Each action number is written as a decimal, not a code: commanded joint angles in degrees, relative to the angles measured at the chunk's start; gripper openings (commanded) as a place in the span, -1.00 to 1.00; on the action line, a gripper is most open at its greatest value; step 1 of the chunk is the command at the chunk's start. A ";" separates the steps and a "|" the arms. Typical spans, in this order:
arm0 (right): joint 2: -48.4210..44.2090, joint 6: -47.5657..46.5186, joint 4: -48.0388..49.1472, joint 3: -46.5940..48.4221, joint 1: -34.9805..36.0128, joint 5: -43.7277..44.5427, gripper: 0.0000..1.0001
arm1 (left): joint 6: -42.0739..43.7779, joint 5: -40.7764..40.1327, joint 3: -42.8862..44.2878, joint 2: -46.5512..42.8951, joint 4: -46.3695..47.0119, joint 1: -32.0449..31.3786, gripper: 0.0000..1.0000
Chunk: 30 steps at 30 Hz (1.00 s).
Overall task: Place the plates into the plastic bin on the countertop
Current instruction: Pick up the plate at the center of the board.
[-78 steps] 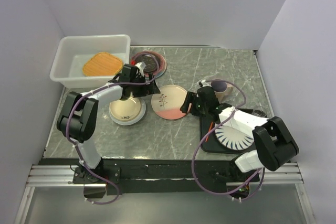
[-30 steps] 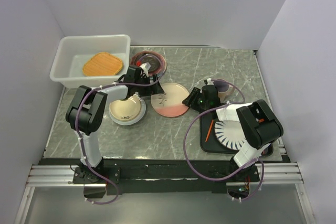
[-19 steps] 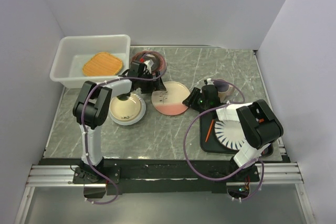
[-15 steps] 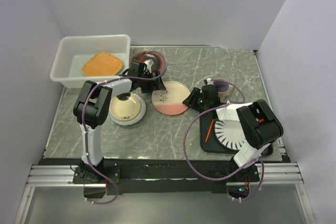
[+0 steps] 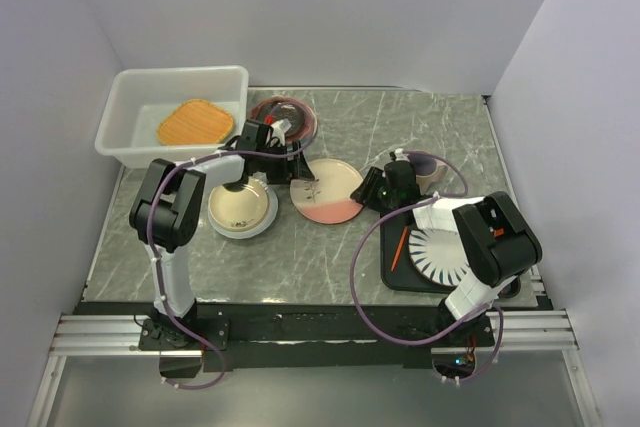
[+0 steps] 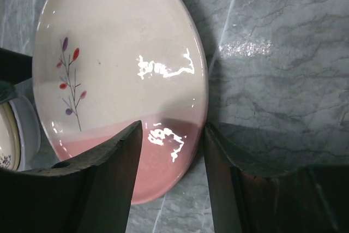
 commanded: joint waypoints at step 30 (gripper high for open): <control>-2.76 0.62 1.41 1.25 2.13 -3.83 0.10 | -12.63 13.80 -5.39 -3.09 17.05 -2.78 0.02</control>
